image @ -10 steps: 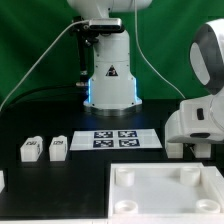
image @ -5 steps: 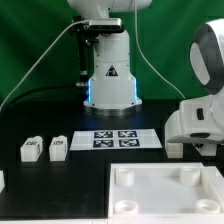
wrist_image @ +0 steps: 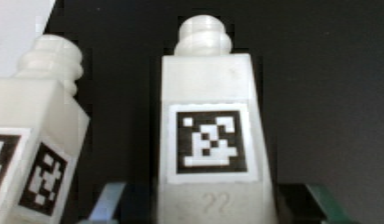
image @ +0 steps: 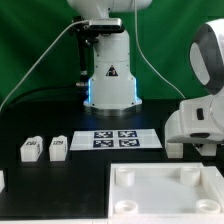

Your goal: Assemble one leg

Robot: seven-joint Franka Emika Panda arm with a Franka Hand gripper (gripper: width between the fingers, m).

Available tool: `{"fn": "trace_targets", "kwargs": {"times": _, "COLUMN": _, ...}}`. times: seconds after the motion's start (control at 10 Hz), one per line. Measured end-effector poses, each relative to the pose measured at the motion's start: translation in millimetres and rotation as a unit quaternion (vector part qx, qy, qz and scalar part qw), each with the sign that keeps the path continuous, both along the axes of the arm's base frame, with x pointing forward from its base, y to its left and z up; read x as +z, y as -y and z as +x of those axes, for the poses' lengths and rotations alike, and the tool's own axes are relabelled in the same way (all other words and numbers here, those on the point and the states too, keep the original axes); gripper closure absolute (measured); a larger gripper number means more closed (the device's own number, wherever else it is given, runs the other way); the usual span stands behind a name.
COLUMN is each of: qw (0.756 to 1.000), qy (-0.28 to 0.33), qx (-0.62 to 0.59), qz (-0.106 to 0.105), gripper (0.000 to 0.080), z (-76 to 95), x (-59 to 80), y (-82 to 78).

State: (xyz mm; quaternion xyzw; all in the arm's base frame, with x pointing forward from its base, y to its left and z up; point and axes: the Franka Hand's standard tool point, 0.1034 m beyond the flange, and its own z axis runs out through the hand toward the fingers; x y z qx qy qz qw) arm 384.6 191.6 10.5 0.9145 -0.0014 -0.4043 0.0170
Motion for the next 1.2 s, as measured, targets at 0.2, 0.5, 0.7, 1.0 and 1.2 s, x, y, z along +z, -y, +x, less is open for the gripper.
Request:
{"fn": "trace_targets", "kwargs": {"times": 0.2, "qw": 1.0, "qy": 0.0, "qx": 0.0, "qz": 0.0, "gripper": 0.0508, "z": 0.0, "x": 0.0, "y": 0.0}}
{"fn": "trace_targets", "kwargs": {"times": 0.5, "qw": 0.999, "qy": 0.046, "qx": 0.023, "qz": 0.012, "gripper": 0.0508, "z": 33.7, "x": 44.1, "y": 9.2}}
{"fn": "trace_targets", "kwargs": {"times": 0.7, "qw": 0.992, "qy": 0.119, "qx": 0.024, "qz": 0.022, "gripper": 0.0507, "z": 59.7, "x": 77.6, "y": 17.9}}
{"fn": "trace_targets", "kwargs": {"times": 1.0, "qw": 0.965, "qy": 0.258, "qx": 0.021, "qz": 0.032, "gripper": 0.0506, "z": 63.6, "x": 107.0, "y": 24.5}}
{"fn": "trace_targets", "kwargs": {"times": 1.2, "qw": 0.941, "qy": 0.335, "qx": 0.017, "qz": 0.046, "gripper": 0.0506, "z": 69.4, "x": 103.9, "y": 19.3}}
